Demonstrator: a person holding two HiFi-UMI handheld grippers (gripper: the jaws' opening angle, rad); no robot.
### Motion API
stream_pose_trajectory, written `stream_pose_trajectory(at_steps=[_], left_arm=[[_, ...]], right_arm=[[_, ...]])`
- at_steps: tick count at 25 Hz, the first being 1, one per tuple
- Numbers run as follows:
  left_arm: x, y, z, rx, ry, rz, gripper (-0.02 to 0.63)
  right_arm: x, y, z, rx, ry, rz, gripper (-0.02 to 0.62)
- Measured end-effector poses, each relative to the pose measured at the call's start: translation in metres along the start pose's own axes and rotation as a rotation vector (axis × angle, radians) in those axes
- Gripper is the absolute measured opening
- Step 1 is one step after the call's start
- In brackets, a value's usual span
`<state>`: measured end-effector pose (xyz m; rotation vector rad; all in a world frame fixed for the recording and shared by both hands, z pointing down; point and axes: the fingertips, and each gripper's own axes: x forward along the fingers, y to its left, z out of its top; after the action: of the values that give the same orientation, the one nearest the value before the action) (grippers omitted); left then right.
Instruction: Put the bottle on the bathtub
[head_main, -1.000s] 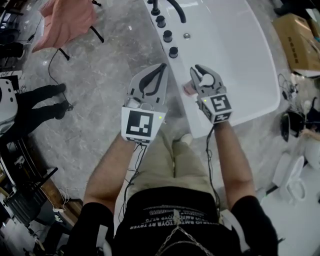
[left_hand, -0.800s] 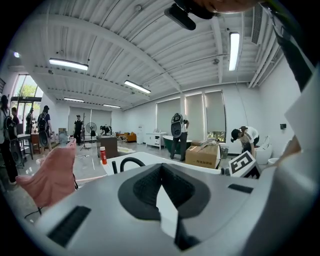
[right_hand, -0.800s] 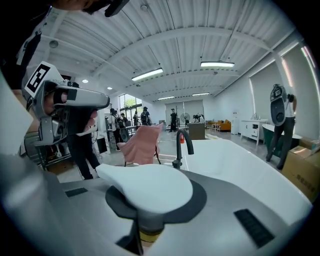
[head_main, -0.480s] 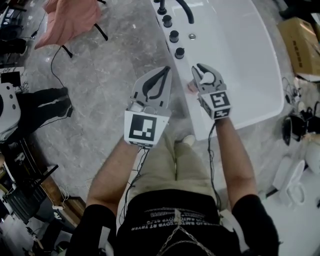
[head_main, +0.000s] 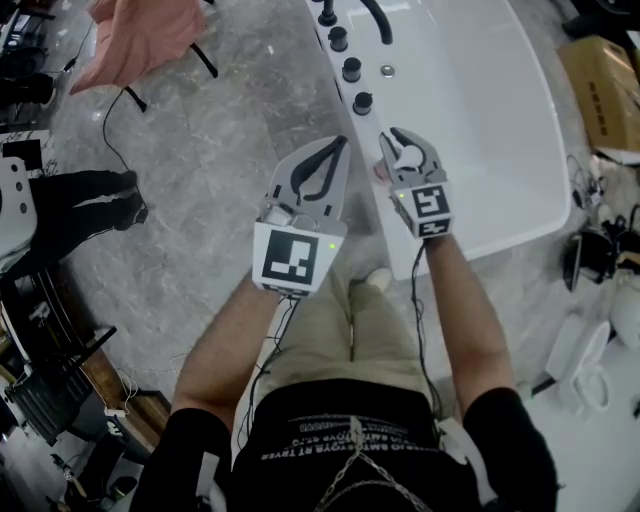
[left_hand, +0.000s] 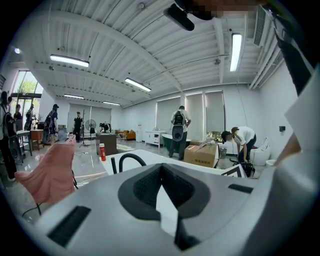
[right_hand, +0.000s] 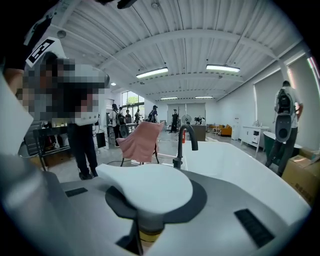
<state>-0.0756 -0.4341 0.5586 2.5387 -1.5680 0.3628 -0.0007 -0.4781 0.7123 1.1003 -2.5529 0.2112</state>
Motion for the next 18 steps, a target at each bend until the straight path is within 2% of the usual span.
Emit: stream_pose_trajectory(at_steps=[2, 7, 18], left_arm=[[0.000, 0.001, 0.000, 0.006, -0.002, 0.000, 0.002], [-0.002, 0.000, 0.002, -0.039, -0.015, 0.011, 0.002], [-0.012, -0.006, 0.030, -0.010, -0.046, 0.019, 0.002]], right_arm=[[-0.001, 0.002, 0.000, -0.011, -0.011, 0.009, 0.060], [-0.008, 0.002, -0.006, 0.001, -0.024, -0.011, 0.061], [-0.016, 0.020, -0.012, -0.023, -0.044, 0.031, 0.089]])
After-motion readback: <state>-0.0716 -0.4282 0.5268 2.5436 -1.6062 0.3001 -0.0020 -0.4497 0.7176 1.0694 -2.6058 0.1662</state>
